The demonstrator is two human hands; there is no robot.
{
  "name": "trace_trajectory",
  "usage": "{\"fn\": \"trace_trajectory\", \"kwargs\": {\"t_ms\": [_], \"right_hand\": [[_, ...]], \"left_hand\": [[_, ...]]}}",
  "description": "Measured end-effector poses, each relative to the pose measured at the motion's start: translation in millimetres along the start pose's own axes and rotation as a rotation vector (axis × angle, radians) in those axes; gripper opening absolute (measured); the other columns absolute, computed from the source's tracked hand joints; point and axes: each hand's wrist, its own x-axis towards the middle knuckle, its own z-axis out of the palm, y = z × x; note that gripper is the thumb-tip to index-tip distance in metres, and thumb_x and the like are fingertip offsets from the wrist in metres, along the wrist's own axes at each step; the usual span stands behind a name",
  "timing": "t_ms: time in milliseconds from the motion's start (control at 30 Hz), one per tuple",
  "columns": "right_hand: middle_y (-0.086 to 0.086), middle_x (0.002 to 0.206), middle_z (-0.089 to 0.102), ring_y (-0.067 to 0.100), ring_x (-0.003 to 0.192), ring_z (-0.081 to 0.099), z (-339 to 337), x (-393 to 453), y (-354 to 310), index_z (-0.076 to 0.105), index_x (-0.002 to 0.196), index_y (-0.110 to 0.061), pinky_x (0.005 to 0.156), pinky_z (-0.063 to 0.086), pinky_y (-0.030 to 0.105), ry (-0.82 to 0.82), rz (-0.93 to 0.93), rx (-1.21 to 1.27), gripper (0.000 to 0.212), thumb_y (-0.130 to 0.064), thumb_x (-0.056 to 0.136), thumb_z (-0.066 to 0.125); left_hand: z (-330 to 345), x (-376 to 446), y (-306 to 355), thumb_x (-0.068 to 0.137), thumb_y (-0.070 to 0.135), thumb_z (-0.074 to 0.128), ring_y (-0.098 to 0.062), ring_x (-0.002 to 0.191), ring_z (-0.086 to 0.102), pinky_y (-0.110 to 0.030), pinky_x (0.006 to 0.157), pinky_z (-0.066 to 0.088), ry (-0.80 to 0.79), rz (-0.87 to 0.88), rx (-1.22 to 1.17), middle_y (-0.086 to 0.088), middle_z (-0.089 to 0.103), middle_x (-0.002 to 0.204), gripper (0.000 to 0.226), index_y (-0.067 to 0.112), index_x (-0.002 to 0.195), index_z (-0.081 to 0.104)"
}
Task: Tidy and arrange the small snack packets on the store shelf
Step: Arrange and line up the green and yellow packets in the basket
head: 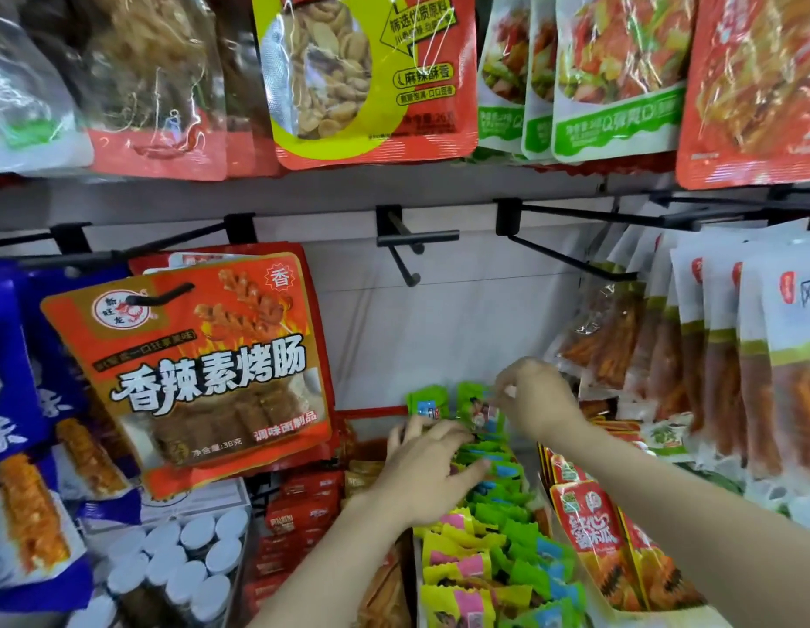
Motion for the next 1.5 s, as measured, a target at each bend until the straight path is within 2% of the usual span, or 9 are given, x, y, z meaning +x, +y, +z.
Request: {"fn": "trace_trajectory", "kwargs": {"t_ms": [167, 367, 467, 633, 767, 900, 1067, 1300, 1500], "right_hand": [[0.017, 0.075, 0.069, 0.033, 0.066, 0.062, -64.8, -33.3, 20.8, 0.065, 0.090, -0.009, 0.058, 0.033, 0.027, 0.354, -0.043, 0.168, 0.006, -0.014, 0.089, 0.067], [0.003, 0.066, 0.062, 0.013, 0.050, 0.053, -92.0, -68.1, 40.0, 0.061, 0.093, -0.010, 0.046, 0.033, 0.025, 0.468, -0.070, 0.167, 0.007, -0.017, 0.093, 0.063], [-0.001, 0.077, 0.068, 0.010, 0.062, 0.060, -101.6, -72.7, 35.9, 0.068, 0.098, -0.012, 0.059, 0.046, 0.024, 0.525, -0.057, 0.258, 0.011, -0.021, 0.091, 0.067], [-0.005, 0.084, 0.067, 0.004, 0.073, 0.066, -119.2, -75.8, 19.3, 0.071, 0.105, -0.016, 0.068, 0.055, 0.028, 0.389, 0.110, 0.574, 0.018, -0.023, 0.088, 0.072], [-0.003, 0.078, 0.068, 0.007, 0.051, 0.067, -132.0, -81.5, 4.9, 0.066, 0.095, -0.019, 0.042, 0.051, 0.019, 0.262, 0.216, 0.797, 0.010, -0.019, 0.088, 0.073], [0.021, 0.093, 0.071, 0.031, 0.079, 0.072, -137.1, -89.7, -7.1, 0.067, 0.097, -0.001, 0.072, 0.061, 0.044, 0.196, 0.280, 0.971, 0.011, -0.007, 0.089, 0.069], [0.022, 0.095, 0.072, 0.032, 0.086, 0.072, -140.9, -96.5, -11.0, 0.068, 0.103, 0.003, 0.080, 0.060, 0.045, 0.131, 0.303, 0.985, 0.017, -0.006, 0.090, 0.068], [0.012, 0.081, 0.073, 0.015, 0.065, 0.071, -134.6, -102.1, -11.3, 0.067, 0.093, -0.003, 0.059, 0.060, 0.025, 0.107, 0.281, 1.020, 0.003, -0.005, 0.090, 0.067], [0.007, 0.074, 0.073, 0.011, 0.060, 0.071, -132.0, -107.1, -5.8, 0.068, 0.085, -0.008, 0.056, 0.059, 0.022, 0.060, 0.266, 1.056, 0.006, -0.006, 0.091, 0.066]], "left_hand": [[-3.0, -4.5, 6.4, 0.095, 0.062, 0.043, -0.014, 0.138, 0.024, -0.040, 0.110, 0.014, -0.012, -0.053, -0.022, 0.016, 0.042, 0.149, 0.054, 0.031, 0.139, 0.052], [-15.1, -7.2, 18.6, 0.095, 0.055, 0.049, -0.017, 0.144, 0.025, -0.045, 0.117, 0.018, -0.060, -0.160, -0.110, 0.004, 0.041, 0.152, 0.057, 0.026, 0.144, 0.041], [-28.2, -13.8, 27.8, 0.095, 0.041, 0.059, -0.019, 0.135, 0.044, -0.039, 0.113, 0.031, 0.000, -0.153, -0.280, 0.001, 0.049, 0.146, 0.053, 0.022, 0.141, 0.043], [-40.3, -51.2, 56.5, 0.092, 0.017, 0.068, -0.008, 0.123, 0.051, -0.031, 0.108, 0.043, 0.094, -0.134, -0.810, 0.000, 0.050, 0.143, 0.058, 0.016, 0.143, 0.040], [-41.7, -80.6, 72.9, 0.092, 0.014, 0.067, -0.010, 0.103, 0.065, -0.019, 0.085, 0.053, 0.100, -0.281, -1.114, -0.003, 0.063, 0.116, 0.043, 0.022, 0.130, 0.049], [-44.0, -105.4, 83.0, 0.093, 0.002, 0.062, -0.022, 0.076, 0.074, -0.025, 0.067, 0.059, 0.236, -0.406, -1.422, -0.014, 0.074, 0.079, 0.002, 0.001, 0.094, 0.061], [-43.3, -120.3, 85.5, 0.094, 0.008, 0.063, -0.029, 0.091, 0.074, -0.028, 0.073, 0.059, 0.263, -0.504, -1.659, -0.017, 0.074, 0.091, 0.011, -0.001, 0.101, 0.063], [-44.3, -128.9, 90.1, 0.074, 0.015, 0.074, -0.022, 0.088, 0.072, -0.025, 0.075, 0.059, 0.230, -0.484, -1.823, -0.015, 0.074, 0.098, 0.048, -0.008, 0.111, 0.056], [-43.6, -134.7, 82.0, 0.080, 0.013, 0.069, -0.019, 0.087, 0.072, -0.033, 0.086, 0.059, 0.153, -0.428, -1.868, -0.010, 0.073, 0.089, 0.035, -0.004, 0.106, 0.054]]}}
